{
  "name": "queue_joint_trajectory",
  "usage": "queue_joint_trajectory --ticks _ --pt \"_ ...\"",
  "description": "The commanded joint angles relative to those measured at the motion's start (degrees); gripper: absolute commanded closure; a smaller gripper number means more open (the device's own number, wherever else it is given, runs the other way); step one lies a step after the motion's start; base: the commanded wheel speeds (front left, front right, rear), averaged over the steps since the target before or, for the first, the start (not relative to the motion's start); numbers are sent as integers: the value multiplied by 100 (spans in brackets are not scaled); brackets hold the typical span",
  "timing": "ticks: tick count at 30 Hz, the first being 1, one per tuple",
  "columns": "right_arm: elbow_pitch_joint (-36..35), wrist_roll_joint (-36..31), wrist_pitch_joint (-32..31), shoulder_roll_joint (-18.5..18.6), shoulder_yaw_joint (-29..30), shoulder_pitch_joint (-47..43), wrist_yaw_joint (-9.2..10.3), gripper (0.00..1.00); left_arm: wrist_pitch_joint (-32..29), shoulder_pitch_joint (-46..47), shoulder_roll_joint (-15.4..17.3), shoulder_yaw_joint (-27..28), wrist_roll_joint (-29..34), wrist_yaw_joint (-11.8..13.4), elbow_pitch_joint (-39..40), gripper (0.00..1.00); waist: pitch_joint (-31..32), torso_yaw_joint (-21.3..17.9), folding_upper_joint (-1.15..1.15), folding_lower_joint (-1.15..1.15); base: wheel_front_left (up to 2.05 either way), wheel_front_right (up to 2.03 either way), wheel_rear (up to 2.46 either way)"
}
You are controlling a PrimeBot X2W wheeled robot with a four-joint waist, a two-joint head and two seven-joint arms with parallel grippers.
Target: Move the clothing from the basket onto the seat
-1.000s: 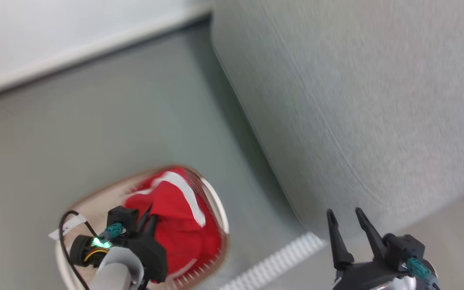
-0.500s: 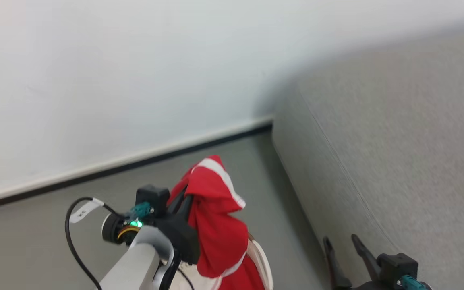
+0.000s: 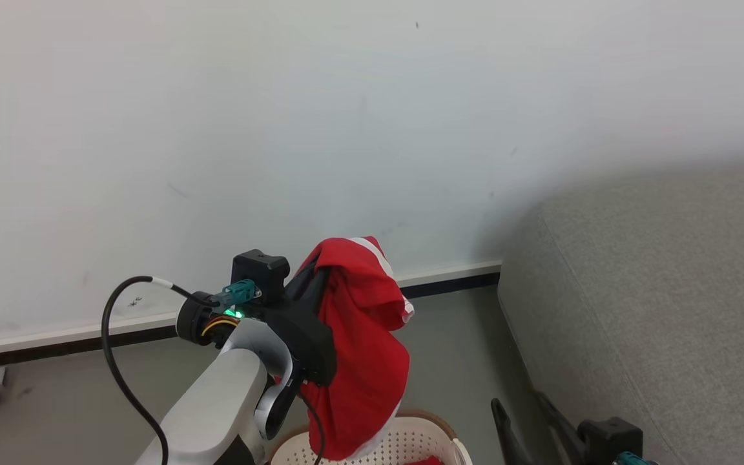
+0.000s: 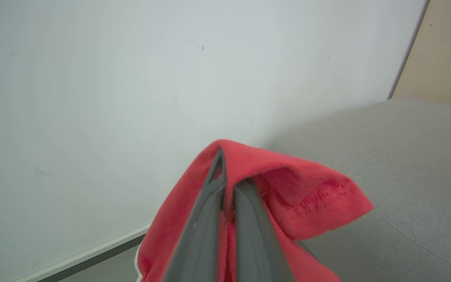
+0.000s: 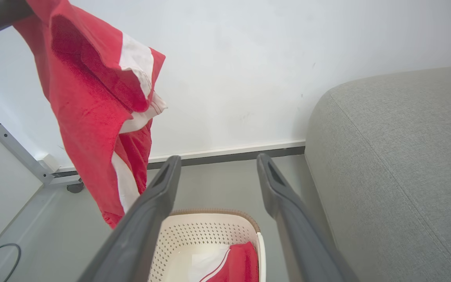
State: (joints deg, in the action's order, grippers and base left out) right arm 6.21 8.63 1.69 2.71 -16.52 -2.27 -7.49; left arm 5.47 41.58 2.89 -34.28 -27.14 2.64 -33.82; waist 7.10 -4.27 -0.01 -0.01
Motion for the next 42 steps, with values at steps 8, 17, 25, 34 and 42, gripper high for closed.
queue_joint_trajectory --ticks 8,17,25,34,42 --pt "29 131 -62 14 -284 41 0 0 -81 -8 -1 -87 -150 37 123 100 167 122 1 1 0 0 0" --pt "269 125 -272 16 -672 409 0 0 -227 82 -1 -352 -284 -93 347 100 154 131 1 1 0 0 0" --pt "660 301 -381 14 -830 771 0 0 -349 227 -2 -665 -512 -26 701 100 152 302 1 1 0 0 0" --pt "1091 781 -294 14 -1311 1182 0 0 -469 372 -3 -1016 -826 89 1066 100 131 418 1 1 0 0 0" --pt "1620 1101 -193 13 -1504 1816 -1 0 -574 484 1 -1385 -1094 215 1411 100 132 560 1 1 0 0 0"
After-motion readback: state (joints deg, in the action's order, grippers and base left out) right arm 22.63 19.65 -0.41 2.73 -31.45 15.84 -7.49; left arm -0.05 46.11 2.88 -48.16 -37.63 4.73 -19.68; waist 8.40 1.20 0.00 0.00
